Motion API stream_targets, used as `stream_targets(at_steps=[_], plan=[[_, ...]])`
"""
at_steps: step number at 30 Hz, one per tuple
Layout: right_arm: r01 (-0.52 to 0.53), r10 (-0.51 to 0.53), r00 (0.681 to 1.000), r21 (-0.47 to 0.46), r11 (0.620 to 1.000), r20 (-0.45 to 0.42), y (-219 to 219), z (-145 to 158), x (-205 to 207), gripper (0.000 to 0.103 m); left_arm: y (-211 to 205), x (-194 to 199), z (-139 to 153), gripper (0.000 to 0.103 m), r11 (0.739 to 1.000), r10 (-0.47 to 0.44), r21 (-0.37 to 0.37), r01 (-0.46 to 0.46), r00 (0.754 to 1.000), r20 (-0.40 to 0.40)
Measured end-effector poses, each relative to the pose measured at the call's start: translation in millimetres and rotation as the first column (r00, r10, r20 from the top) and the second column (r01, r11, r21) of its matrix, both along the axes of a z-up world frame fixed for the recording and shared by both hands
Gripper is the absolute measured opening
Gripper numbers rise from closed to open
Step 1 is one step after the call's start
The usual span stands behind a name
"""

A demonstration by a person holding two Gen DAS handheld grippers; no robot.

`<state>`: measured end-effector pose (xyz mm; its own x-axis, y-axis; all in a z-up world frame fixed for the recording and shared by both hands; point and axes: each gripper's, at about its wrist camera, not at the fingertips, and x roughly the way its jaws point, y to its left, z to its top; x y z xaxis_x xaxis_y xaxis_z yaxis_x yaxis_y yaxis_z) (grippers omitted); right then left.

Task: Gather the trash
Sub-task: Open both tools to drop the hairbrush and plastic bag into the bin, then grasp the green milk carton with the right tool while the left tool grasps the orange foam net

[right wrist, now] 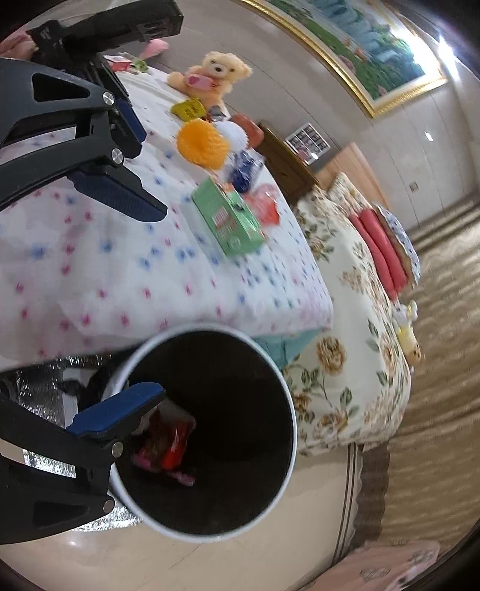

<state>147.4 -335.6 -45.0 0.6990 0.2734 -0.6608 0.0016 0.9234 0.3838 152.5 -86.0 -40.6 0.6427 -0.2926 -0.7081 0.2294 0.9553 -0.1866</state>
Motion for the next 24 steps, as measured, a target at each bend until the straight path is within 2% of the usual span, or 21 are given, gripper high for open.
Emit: stream_targets(at_steps=[14, 17, 24], plan=[[-0.142, 0.144, 0.989, -0.044, 0.989, 0.026, 57, 4, 28, 0.095, 57, 18, -4, 0.049, 0.991, 0.132, -0.015, -0.132, 0.991, -0.008], [-0.165, 0.167, 0.985, -0.062, 0.984, 0.033, 64, 7, 39, 0.100, 64, 27, -3, 0.049, 0.989, 0.143, -0.021, -0.143, 0.990, -0.007], [-0.224, 0.227, 0.974, -0.098, 0.970, 0.016, 79, 5, 68, 0.100, 69, 49, -2, 0.049, 0.990, 0.138, -0.028, -0.138, 0.990, -0.018]])
